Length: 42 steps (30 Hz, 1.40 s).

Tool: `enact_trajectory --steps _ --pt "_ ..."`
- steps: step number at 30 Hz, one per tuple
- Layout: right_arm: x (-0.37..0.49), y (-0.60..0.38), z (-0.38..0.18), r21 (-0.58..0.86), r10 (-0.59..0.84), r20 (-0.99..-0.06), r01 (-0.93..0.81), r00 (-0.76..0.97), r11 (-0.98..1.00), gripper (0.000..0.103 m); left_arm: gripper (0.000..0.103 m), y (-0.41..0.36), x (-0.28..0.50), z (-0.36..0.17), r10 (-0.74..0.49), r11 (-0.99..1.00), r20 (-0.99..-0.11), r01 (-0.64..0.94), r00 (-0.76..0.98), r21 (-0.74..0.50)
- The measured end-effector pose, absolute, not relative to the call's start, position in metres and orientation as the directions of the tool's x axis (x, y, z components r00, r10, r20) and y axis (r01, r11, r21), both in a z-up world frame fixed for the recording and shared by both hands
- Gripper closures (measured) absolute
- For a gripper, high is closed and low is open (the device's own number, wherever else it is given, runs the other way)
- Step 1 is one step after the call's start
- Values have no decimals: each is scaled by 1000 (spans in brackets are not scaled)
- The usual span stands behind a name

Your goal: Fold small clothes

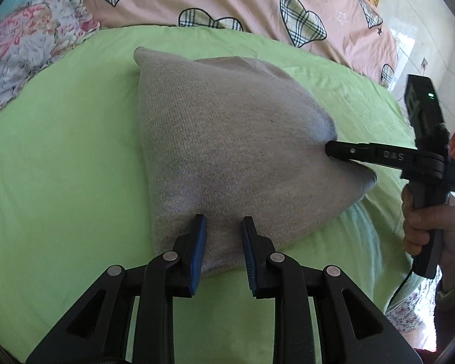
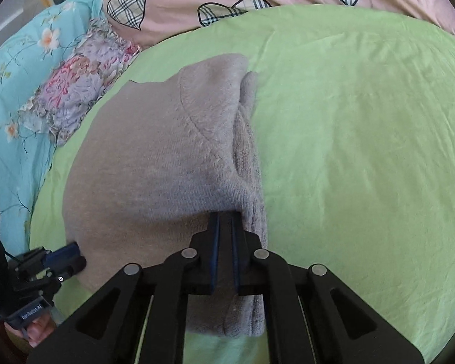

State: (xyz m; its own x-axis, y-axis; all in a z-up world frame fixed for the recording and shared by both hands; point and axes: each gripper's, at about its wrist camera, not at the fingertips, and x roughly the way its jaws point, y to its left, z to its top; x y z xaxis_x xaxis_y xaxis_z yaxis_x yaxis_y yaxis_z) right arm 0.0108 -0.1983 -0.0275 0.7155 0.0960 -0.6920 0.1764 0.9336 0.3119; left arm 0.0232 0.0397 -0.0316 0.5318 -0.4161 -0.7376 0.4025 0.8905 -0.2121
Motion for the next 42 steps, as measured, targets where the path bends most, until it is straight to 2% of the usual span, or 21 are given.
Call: enact_trajectory --steps 4,8,11,22,24,27,29,31,33,35,37,39,42 --pt "-18 -168 -11 294 126 -659 100 741 951 92 77 40 23 -32 -424 888 -733 401 531 -223" --pt "-29 -157 -37 179 50 -724 118 688 977 90 77 37 22 -33 -422 886 -735 414 531 -210" --pt "-36 -173 -42 292 108 -690 139 716 946 91 77 38 20 -32 -420 886 -738 415 528 -207" --pt "-69 -162 -24 316 88 -682 184 726 931 88 76 58 -1 -20 -421 887 -750 403 510 -224" --pt "-78 -158 -15 316 79 -667 185 741 931 83 71 62 -6 -15 -418 891 -750 392 513 -228" --pt "-86 -155 -5 322 77 -645 180 760 929 67 64 68 -9 -9 -387 907 -754 365 530 -209" --pt "-88 -151 0 321 80 -637 169 767 932 67 63 70 -11 -5 -356 921 -756 344 550 -183" --pt "-88 -144 2 315 83 -634 159 769 936 67 58 72 -11 -3 -342 927 -761 332 551 -176" --pt "-89 -137 2 315 98 -636 142 766 938 65 48 74 -14 -1 -320 935 -768 318 555 -159" --pt "-89 -128 0 309 111 -644 124 757 943 61 41 76 -19 1 -289 943 -772 308 567 -127" --pt "-90 -121 -1 292 112 -650 111 751 950 51 34 78 -24 1 -251 951 -774 297 581 -86" --pt "-93 -114 -4 284 116 -657 101 745 954 45 23 80 -30 1 -227 956 -776 286 588 -62" --pt "-96 -107 -9 274 120 -674 96 729 957 36 21 84 -37 -2 -198 962 -783 269 589 -41"
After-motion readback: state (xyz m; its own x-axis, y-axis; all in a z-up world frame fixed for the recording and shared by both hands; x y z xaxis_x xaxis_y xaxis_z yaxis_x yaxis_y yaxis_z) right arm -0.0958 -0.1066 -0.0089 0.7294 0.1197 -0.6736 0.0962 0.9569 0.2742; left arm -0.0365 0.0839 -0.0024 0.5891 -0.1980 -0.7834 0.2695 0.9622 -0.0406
